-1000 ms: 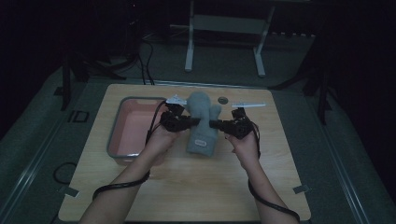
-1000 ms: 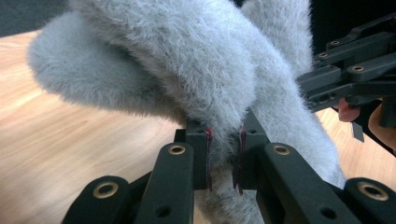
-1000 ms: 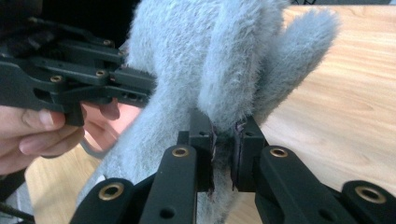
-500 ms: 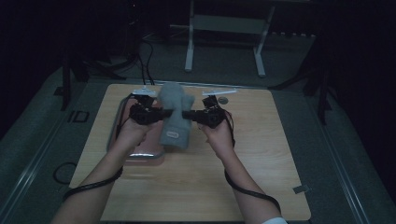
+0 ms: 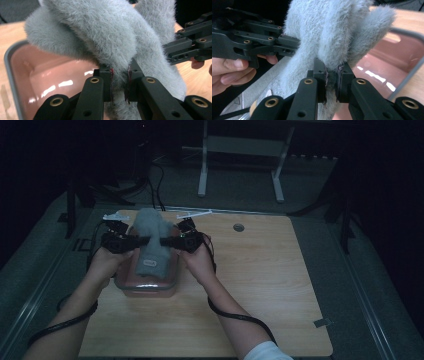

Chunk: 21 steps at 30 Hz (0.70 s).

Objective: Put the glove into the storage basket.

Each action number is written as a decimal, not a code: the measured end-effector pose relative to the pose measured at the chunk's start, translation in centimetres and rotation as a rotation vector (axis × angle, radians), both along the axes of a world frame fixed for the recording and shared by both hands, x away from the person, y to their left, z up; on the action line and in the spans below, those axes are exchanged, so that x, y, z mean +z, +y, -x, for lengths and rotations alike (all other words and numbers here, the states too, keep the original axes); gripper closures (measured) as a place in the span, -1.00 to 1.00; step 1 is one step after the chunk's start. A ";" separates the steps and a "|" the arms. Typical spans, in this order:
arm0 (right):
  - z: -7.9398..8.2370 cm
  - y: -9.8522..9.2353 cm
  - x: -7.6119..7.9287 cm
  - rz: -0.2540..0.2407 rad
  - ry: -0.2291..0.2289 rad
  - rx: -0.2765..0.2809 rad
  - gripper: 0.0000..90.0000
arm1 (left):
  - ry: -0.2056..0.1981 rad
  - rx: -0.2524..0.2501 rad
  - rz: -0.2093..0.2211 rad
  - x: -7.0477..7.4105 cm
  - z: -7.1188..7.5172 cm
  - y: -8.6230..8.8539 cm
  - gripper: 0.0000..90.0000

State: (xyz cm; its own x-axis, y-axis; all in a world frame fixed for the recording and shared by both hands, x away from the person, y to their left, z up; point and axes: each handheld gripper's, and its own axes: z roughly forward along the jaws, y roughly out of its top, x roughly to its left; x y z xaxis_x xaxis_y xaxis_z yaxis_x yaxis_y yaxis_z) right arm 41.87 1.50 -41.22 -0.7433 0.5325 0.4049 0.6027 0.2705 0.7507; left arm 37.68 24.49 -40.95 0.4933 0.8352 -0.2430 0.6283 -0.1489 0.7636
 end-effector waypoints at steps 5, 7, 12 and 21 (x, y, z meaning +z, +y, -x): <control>-0.9 1.2 -2.9 0.057 0.037 -0.016 0.81 | 0.072 0.027 0.010 -3.5 -1.1 0.4 0.79; -1.2 1.5 -3.9 0.083 0.049 -0.025 0.81 | 0.094 0.034 0.006 -4.5 -1.5 0.3 0.79; -1.8 2.3 -6.0 0.178 0.056 -0.052 0.81 | 0.155 0.053 -0.031 -6.8 -2.6 -0.3 0.78; -2.3 4.0 -8.0 0.351 0.044 -0.089 0.80 | 0.239 0.065 -0.140 -8.6 -4.2 -1.6 0.78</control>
